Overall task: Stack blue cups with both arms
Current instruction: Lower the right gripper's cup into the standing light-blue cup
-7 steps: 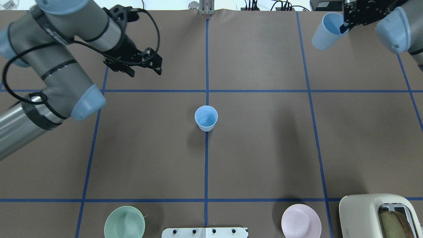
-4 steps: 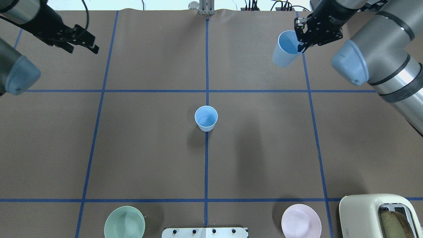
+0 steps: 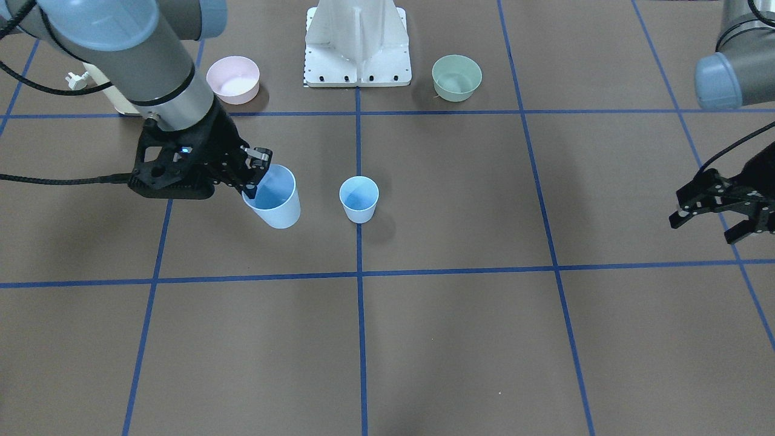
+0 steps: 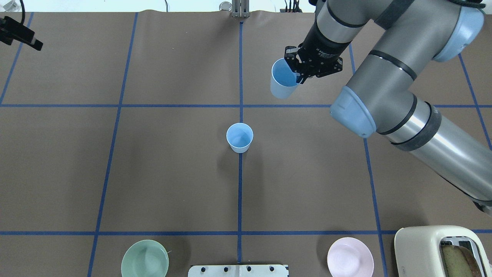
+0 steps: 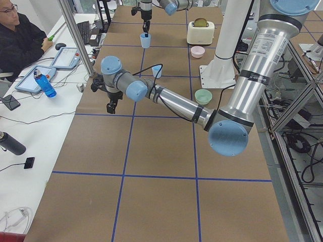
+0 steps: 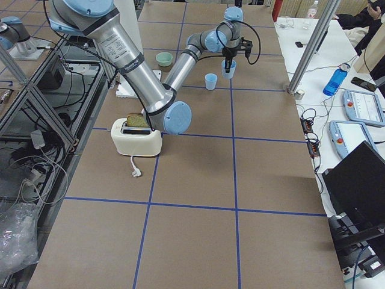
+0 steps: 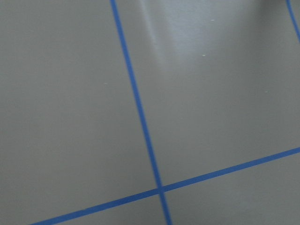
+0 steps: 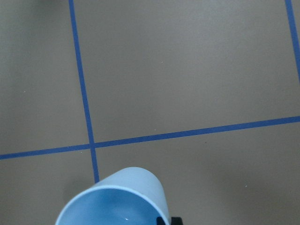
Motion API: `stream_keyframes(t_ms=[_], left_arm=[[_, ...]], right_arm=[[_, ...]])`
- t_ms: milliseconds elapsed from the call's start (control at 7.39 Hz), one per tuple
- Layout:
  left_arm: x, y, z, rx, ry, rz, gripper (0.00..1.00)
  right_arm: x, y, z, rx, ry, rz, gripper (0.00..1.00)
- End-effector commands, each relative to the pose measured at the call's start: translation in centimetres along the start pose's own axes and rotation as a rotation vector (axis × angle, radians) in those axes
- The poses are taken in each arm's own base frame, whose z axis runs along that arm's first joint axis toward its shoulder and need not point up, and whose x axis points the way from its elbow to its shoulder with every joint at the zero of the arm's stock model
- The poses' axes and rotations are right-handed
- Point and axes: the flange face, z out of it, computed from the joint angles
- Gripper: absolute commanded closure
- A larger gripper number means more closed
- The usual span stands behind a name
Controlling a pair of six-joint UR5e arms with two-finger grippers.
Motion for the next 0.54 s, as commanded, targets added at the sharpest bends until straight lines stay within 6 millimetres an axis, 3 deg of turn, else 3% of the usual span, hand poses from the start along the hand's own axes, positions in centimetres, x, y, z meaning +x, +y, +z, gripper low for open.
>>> stream_keyframes(t_ms=[0,135,406], left_arm=[[-6.7,1.2,-0.8,-0.009,-0.037,0.032,0.02],[-8.7,1.6,-0.9,-0.013,-0.047,0.036,0.02],[-10.5,1.9,-1.2,-0.016,-0.054,0.045,0.02]], right_arm=[[-3.4,1.9,1.9,-0.003,0.012,-0.024,1.00],[-4.8,2.9,2.5,-0.005,0.013,-0.022,1.00],[-8.0,4.4,4.9,-0.001,0.028,-0.025,1.00]])
